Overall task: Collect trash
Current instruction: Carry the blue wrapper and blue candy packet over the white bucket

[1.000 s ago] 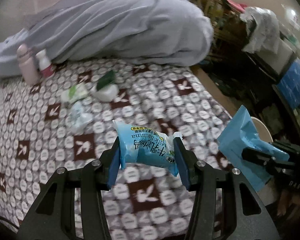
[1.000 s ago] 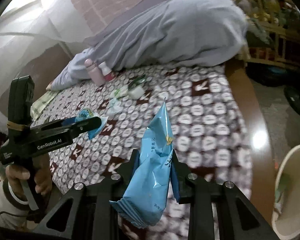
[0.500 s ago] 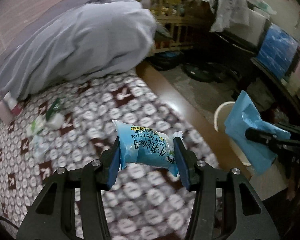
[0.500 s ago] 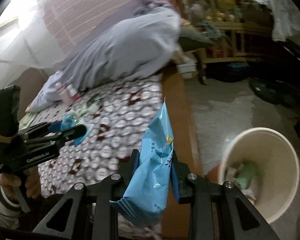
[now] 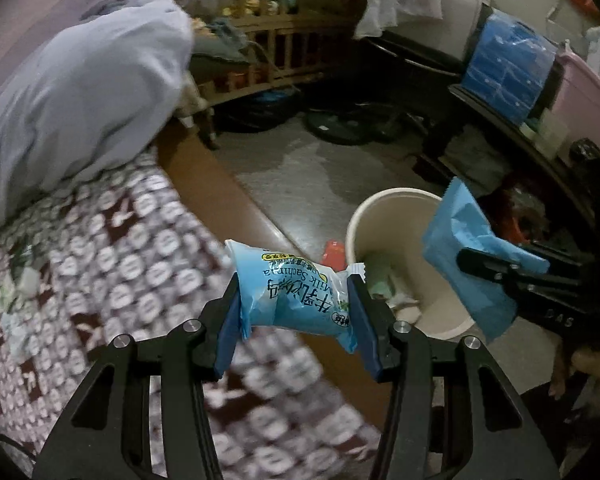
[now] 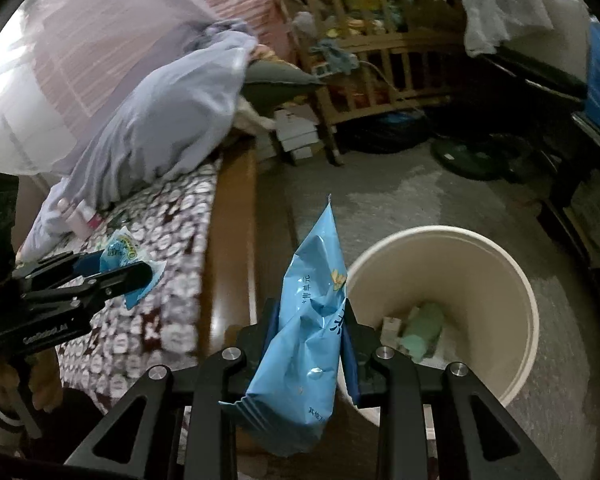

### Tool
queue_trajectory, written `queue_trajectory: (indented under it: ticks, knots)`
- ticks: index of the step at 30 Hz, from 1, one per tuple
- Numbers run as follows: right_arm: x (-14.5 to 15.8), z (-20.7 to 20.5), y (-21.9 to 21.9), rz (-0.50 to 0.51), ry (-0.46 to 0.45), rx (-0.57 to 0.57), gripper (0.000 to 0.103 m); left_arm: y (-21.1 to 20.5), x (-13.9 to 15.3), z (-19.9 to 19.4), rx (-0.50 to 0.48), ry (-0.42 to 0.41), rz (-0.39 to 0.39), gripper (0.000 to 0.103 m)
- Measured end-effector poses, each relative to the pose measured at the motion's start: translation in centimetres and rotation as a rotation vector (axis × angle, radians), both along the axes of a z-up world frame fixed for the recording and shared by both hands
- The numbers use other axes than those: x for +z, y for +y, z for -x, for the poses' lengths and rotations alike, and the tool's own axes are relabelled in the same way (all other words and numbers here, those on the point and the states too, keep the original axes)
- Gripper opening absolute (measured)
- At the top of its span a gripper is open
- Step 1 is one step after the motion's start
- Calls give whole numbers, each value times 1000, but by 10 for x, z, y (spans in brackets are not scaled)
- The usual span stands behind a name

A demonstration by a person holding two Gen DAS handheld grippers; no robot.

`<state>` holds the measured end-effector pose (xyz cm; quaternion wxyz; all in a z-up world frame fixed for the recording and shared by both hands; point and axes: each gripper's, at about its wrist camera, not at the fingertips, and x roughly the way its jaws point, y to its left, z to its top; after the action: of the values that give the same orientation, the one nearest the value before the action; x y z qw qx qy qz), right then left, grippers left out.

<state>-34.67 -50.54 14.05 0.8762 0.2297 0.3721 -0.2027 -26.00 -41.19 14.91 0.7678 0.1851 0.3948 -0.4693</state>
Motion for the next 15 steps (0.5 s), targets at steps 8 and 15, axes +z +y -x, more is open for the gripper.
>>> queue_trajectory:
  ticks: [8, 15]
  knots:
    - [-17, 17, -30, -12, 19, -80, 27, -45, -11, 20, -54, 49, -7, 48]
    - [-27, 29, -51, -48, 11, -130, 27, -75, -27, 30, -78, 74, -31, 48]
